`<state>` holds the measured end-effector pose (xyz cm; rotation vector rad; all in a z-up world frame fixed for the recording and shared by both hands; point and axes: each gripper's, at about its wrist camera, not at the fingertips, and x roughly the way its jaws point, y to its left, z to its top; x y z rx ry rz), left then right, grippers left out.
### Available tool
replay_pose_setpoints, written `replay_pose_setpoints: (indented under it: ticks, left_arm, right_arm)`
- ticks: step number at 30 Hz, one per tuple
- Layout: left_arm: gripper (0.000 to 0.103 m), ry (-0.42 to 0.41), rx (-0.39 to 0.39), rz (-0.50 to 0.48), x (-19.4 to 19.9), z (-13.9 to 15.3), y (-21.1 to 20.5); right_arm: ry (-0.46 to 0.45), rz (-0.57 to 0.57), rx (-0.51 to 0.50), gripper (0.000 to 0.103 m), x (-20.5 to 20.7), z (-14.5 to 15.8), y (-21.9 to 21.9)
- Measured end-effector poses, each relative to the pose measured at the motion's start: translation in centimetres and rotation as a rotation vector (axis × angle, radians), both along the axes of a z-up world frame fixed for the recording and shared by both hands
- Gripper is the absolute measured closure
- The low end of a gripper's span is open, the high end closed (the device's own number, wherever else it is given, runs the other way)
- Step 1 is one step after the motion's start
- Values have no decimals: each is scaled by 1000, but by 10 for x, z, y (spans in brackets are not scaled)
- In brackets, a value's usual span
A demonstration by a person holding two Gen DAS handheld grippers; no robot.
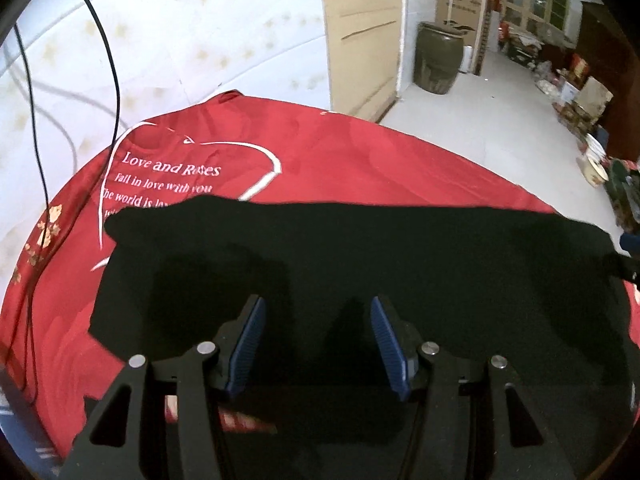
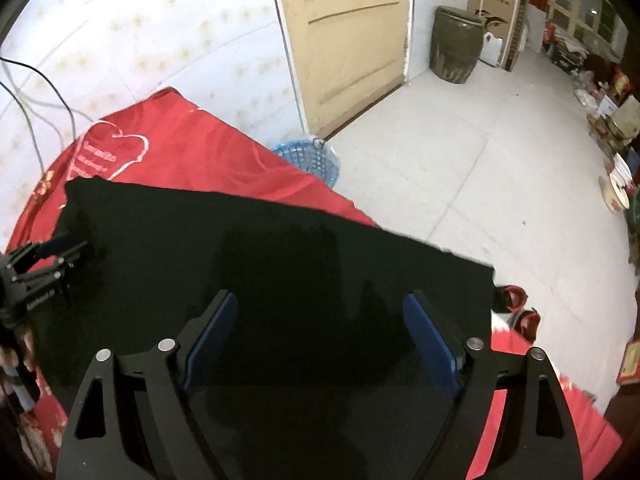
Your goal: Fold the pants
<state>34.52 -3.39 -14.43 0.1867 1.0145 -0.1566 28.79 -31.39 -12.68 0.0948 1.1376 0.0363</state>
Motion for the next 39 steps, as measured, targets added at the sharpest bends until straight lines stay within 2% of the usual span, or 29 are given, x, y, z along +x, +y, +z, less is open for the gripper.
replay_pose_setpoints:
  ticks: [6,11,13,15,16,17,19,20,23,26,30,34,37,39]
  left_arm:
    - [45,8,15,1,20,-15,-7]
    - [45,-9,4,16,22,-16,-8]
    - [46,-31,29,9,19,-16,-13]
    - [64,-48,50,-27,16,-17,-22]
    - [70,-51,60,-48,14,-16,-28]
    - [82,-52,69,-64,13,-16,-33]
    - [92,-66,115,-85,11,-17,-44]
    - [100,-71,128,-91,11,-17,-48]
    - [101,-71,135,-80,11,-13,-48]
    - [101,-97,88,-60,-1,3,-38]
    - [101,-166,8,-40,-35,41,-20]
    - [101,-195,-100,-4,-90,70,6]
    - [101,-182,-141,16,-130,73,19]
    - [101,-140,-170,41,-157,66,30]
  right_arm:
    - [50,11,-35,18,36,-29,-2]
    - [128,16,-46,18,45,-52,1]
    - [116,38,-82,21,44,-56,5]
    - [85,41,-77,37,43,-53,6]
    - [68,44,-72,65,43,-50,6]
    - [64,42,-64,89,43,-48,6]
    - [72,49,-57,93,45,-48,8]
    - [68,61,-72,94,44,-48,11]
    - [73,53,-53,95,44,-43,9]
    - [22,46,-27,96,33,-22,9]
    - [-62,33,6,96,5,14,12]
    - [-133,13,50,96,-48,53,18]
    - [-138,-10,82,96,-94,66,24]
    - [-107,-43,120,96,-127,63,27]
